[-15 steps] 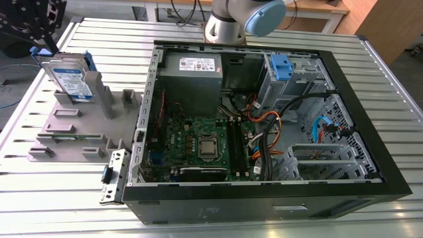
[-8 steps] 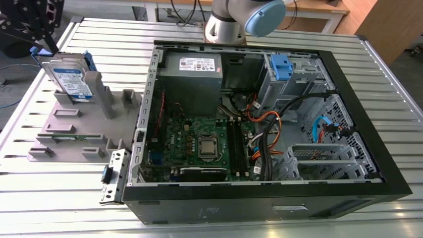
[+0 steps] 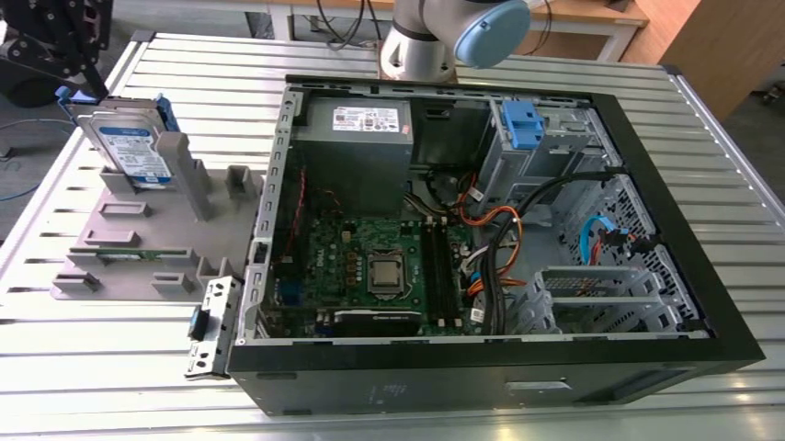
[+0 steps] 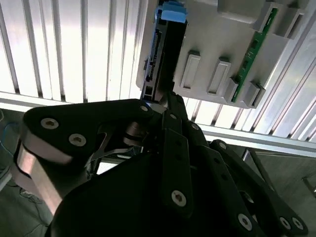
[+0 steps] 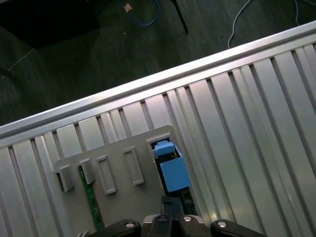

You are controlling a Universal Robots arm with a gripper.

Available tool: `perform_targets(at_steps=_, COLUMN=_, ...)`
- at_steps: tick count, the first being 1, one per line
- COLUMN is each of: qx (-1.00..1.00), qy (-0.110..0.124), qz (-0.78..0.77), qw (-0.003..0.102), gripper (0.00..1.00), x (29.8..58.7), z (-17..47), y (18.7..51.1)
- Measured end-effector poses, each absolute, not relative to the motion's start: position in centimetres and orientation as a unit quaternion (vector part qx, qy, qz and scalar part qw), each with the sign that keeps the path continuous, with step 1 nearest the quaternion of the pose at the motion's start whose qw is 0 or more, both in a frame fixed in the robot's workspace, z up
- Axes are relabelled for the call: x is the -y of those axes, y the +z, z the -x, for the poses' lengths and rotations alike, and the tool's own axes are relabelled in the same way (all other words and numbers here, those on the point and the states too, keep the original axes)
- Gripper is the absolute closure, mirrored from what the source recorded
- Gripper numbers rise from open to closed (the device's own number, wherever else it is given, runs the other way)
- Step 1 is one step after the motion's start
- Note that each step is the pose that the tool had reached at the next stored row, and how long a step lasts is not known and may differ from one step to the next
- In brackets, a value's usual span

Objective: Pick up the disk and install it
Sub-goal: 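Pick up the disk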

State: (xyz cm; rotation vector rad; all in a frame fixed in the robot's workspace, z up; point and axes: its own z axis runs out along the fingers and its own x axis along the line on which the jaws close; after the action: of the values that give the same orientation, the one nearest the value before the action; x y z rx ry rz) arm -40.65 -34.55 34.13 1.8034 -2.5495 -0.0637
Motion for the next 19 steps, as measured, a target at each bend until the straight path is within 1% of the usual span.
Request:
perform_targets(at_steps=9, qx=0.777, qy=-0.020, qz=-0.629, qw=0.010, gripper=0.89, x=34.55, z=40.66, y=34.10)
perform_targets(at_steps=13, qx=0.775, qy=-0.029, qz=-0.632, qw=0.003, gripper=0.89, x=34.54, z=40.65, y=34.10)
perform_targets(at_steps=19, qx=0.758, qy=-0.029, qz=-0.652, qw=0.004, gripper=0.89, x=34.55, z=40.65, y=34.06)
